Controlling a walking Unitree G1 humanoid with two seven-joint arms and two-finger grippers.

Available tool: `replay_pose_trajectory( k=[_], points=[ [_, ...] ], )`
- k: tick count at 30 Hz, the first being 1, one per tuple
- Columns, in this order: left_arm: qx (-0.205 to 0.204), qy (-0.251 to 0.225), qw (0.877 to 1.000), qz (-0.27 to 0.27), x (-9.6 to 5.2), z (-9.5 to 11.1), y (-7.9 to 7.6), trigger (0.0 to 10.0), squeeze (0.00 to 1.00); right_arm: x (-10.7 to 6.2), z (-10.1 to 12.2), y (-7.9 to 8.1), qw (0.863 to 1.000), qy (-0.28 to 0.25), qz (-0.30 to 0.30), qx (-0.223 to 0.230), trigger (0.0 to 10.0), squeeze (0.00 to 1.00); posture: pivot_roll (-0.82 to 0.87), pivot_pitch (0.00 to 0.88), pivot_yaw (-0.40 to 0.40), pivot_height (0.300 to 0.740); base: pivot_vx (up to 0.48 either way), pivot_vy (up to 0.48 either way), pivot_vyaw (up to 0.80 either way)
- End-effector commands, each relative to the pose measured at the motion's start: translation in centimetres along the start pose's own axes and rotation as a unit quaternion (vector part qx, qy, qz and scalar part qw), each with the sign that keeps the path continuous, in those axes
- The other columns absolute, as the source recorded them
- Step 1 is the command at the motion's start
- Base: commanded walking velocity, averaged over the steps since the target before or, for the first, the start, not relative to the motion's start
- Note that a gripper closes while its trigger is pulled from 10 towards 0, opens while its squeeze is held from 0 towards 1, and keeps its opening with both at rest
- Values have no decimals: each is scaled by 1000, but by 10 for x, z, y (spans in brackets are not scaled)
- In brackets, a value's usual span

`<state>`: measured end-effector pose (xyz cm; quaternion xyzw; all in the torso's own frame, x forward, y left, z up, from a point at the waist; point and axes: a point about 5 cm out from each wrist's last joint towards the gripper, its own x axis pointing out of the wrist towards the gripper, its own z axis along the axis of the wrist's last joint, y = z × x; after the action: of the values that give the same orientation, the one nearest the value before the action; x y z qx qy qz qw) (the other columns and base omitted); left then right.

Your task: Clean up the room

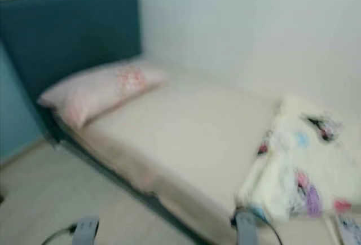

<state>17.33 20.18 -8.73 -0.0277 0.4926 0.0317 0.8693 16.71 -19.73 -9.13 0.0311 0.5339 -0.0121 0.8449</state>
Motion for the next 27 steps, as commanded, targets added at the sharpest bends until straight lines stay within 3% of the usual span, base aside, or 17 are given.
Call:
replay_pose_trajectory(
  k=[1, 9, 15, 27],
  points=[
    [12, 11, 1000, -6, 0, -3, -1, 10000, 0, 0, 8, -2, 1000, -13, -4, 3, 10000, 0, -58, 0, -73, 716, 0, 0, 0],
    [14, 15, 1000, -3, 0, -3, -1, 10000, 0, 0, 8, -3, 1000, -14, -5, 5, 10000, 0, -61, 0, -74, 716, 0, -37, 0],
    [17, 17, 1000, -5, 0, -3, -1, 10000, 0, 0, 8, -4, 1000, -12, -8, 6, 10000, 0, -61, 0, -74, 716, 0, -446, 0],
    [14, 19, 1000, -10, 0, -4, -3, 10000, 0, -1, 7, -7, 1000, -7, -14, 1, 10000, 0, -66, 0, -76, 716, 0, -477, -613]
  ],
)
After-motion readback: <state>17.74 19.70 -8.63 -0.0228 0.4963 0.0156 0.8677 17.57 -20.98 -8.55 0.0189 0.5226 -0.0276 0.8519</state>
